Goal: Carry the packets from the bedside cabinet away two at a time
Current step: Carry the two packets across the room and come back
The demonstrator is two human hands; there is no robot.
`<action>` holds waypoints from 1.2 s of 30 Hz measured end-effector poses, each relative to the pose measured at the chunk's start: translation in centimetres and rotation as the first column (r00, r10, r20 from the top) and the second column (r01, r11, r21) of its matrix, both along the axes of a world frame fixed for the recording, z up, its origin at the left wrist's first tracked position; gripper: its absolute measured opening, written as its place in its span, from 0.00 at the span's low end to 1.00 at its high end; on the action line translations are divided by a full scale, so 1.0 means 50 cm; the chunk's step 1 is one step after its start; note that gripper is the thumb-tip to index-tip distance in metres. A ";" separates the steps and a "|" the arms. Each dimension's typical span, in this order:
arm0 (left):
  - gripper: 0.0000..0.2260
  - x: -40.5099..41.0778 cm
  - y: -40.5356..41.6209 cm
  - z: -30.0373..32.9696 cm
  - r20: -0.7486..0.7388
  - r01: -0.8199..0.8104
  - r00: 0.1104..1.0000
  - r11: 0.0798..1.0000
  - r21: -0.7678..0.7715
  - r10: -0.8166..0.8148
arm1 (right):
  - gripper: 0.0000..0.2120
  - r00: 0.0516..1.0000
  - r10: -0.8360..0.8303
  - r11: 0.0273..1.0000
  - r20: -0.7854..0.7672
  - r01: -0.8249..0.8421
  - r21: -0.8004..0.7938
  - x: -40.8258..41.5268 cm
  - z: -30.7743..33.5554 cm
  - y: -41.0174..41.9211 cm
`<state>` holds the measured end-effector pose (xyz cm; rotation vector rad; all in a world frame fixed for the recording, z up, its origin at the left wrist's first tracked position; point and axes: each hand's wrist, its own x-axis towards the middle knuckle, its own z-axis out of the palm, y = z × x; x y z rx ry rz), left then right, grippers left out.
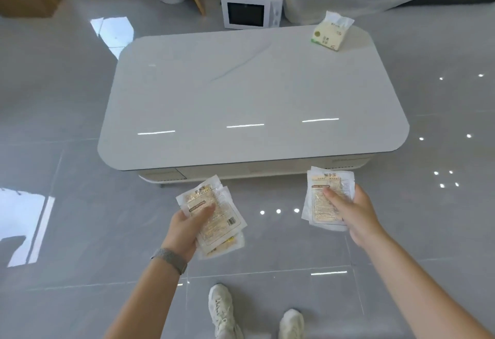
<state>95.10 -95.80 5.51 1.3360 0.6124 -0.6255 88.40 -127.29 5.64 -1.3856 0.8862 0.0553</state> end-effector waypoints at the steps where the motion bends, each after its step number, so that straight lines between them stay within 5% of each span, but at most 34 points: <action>1: 0.09 0.000 -0.003 -0.027 0.000 -0.012 1.000 1.000 -0.003 0.012 | 0.15 1.000 0.016 1.000 0.004 -0.016 -0.001 0.014 -0.035 0.005; 10: 0.10 0.070 -0.006 -0.279 0.106 0.015 0.994 0.999 -0.029 -0.012 | 0.30 0.986 0.163 0.987 0.047 -0.162 -0.024 0.150 -0.327 0.068; 14: 0.08 0.111 0.004 -0.385 0.182 0.106 0.977 0.994 0.039 -0.111 | 0.14 0.948 0.317 0.948 -0.014 -0.317 -0.032 0.217 -0.462 0.095; 21: 0.11 0.160 0.021 -0.548 0.326 0.083 0.943 0.996 -0.021 -0.071 | 0.18 0.839 0.544 0.830 -0.008 -0.539 -0.145 0.315 -0.697 0.125; 25: 0.09 0.147 0.035 -0.605 0.361 0.037 0.933 0.994 -0.108 0.005 | 0.16 0.862 0.502 0.855 0.070 -0.483 -0.190 0.350 -0.760 0.141; 36: 0.08 0.143 0.056 -0.589 0.421 -0.051 0.901 0.989 -0.140 0.106 | 0.24 0.812 0.579 0.749 -0.077 -0.567 -0.343 0.358 -0.786 0.143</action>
